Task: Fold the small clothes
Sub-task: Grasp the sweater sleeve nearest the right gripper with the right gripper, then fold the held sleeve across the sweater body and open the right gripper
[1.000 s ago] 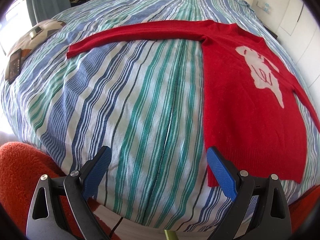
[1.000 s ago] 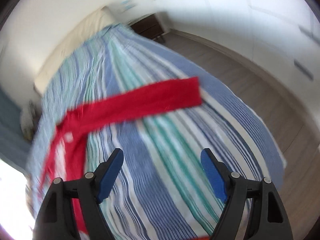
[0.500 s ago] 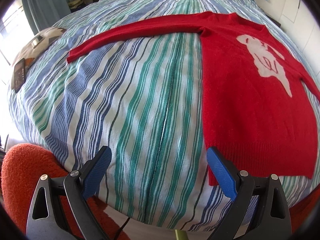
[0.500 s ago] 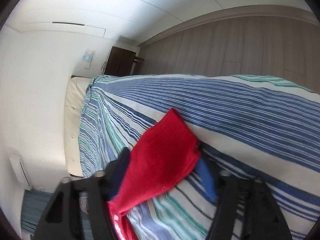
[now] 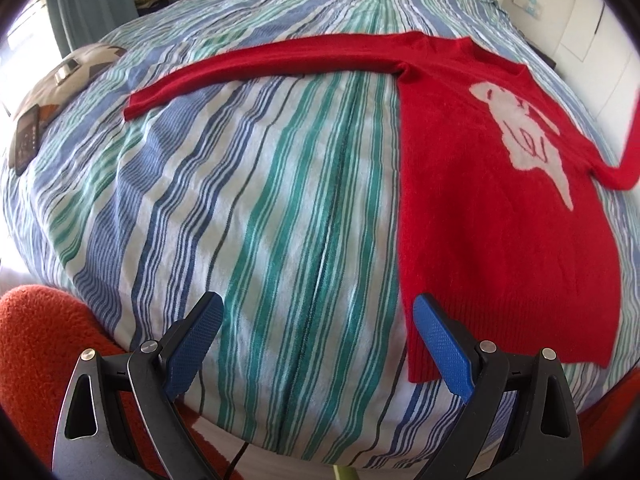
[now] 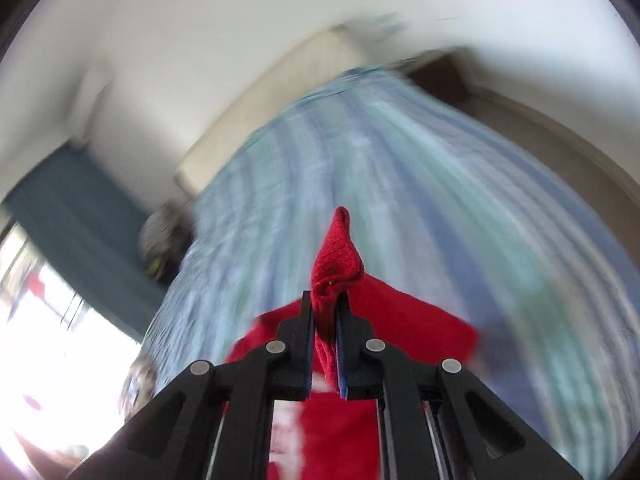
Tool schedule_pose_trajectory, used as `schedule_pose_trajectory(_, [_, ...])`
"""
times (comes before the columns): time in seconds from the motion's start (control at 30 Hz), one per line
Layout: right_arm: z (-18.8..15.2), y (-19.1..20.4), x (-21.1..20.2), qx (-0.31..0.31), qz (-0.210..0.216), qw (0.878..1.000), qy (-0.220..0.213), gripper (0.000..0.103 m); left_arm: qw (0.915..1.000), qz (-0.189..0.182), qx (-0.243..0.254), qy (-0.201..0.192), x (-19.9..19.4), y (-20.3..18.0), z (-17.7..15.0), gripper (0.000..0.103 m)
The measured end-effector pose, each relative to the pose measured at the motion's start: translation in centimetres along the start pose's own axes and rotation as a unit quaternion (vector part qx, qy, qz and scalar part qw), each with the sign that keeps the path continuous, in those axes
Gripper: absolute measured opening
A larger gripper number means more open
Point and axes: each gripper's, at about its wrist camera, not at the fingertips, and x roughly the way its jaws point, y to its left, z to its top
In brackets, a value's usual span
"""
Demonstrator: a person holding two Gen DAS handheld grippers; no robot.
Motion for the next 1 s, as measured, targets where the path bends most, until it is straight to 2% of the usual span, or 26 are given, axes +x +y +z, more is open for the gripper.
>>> schedule_pose_trajectory(0.1, [-1.2, 7.0, 5.6, -0.052, 0.051, 0.996, 0.043, 0.012, 0.9999, -0.001, -0.012, -0.001, -0.1, 0.7, 0.2, 0.097])
schedule_pose_trajectory(0.13, [-2.0, 8.7, 8.2, -0.062, 0.066, 0.993, 0.071, 0.027, 0.9999, -0.001, -0.017, 0.000, 0.0, 0.9, 0.3, 0.097])
schedule_pose_trajectory(0.17, [-2.9, 9.7, 10.5, -0.064, 0.074, 0.989, 0.109, 0.065, 0.9998, 0.001, -0.022, 0.002, 0.0, 1.2, 0.3, 0.097])
schedule_pose_trajectory(0.2, [-4.0, 10.6, 13.1, -0.070, 0.062, 0.984, 0.149, 0.078, 0.9997, 0.002, -0.025, 0.003, 0.1, 1.4, 0.2, 0.097])
schedule_pose_trajectory(0.23, [-5.2, 10.5, 13.8, -0.078, 0.052, 0.983, 0.157, 0.081, 0.9995, 0.001, -0.030, 0.005, 0.1, 1.7, 0.3, 0.097])
schedule_pose_trajectory(0.3, [-6.0, 10.2, 14.4, -0.084, 0.055, 0.982, 0.162, 0.081, 0.9993, -0.002, -0.036, 0.006, 0.1, 2.1, 0.3, 0.097])
schedule_pose_trajectory(0.4, [-5.6, 7.8, 13.7, -0.056, 0.056, 0.984, 0.156, 0.081, 0.9988, -0.011, -0.047, 0.011, 0.3, 2.4, 0.5, 0.097])
schedule_pose_trajectory(0.53, [-6.3, 1.5, 12.5, -0.006, 0.006, 0.987, 0.162, 0.081, 0.9980, -0.024, -0.054, 0.020, 0.9, 2.1, 0.6, 0.097])
schedule_pose_trajectory(0.6, [-7.5, -1.4, 13.2, 0.035, 0.009, 0.981, 0.190, 0.081, 0.9987, -0.018, -0.044, 0.021, 1.0, 1.6, 0.5, 0.097])
schedule_pose_trajectory(0.67, [-10.1, -4.9, 15.0, 0.088, 0.004, 0.971, 0.222, 0.081, 0.9994, -0.007, -0.030, 0.018, 1.0, 1.0, 0.3, 0.097])
schedule_pose_trajectory(0.7, [-11.3, -6.1, 15.5, 0.099, -0.017, 0.969, 0.228, 0.081, 0.9997, 0.000, -0.021, 0.016, 0.9, 0.7, 0.1, 0.097])
schedule_pose_trajectory(0.73, [-12.7, -8.0, 16.0, 0.107, -0.066, 0.964, 0.234, 0.078, 0.9998, 0.007, -0.014, 0.013, 0.9, 0.6, 0.1, 0.097])
schedule_pose_trajectory(0.77, [-13.8, -9.8, 16.1, 0.122, -0.112, 0.958, 0.234, 0.068, 0.9998, 0.013, -0.008, 0.011, 0.8, 0.4, 0.0, 0.097])
schedule_pose_trajectory(0.8, [-14.2, -10.8, 15.6, 0.138, -0.116, 0.959, 0.219, 0.060, 0.9998, 0.020, -0.003, 0.008, 0.6, 0.3, -0.1, 0.097])
schedule_pose_trajectory(0.87, [-13.8, -11.4, 13.1, 0.160, -0.100, 0.969, 0.161, 0.058, 0.9997, 0.025, -0.001, 0.005, 0.5, 0.5, -0.3, 0.097])
schedule_pose_trajectory(0.93, [-12.6, -10.6, 11.0, 0.132, -0.106, 0.977, 0.127, 0.058, 0.9997, 0.019, -0.008, 0.011, 0.7, 0.8, -0.3, 0.097])
schedule_pose_trajectory(1.0, [-11.1, -9.9, 9.8, 0.100, -0.108, 0.982, 0.118, 0.058, 0.9996, 0.011, -0.016, 0.019, 1.0, 0.9, -0.2, 0.097])
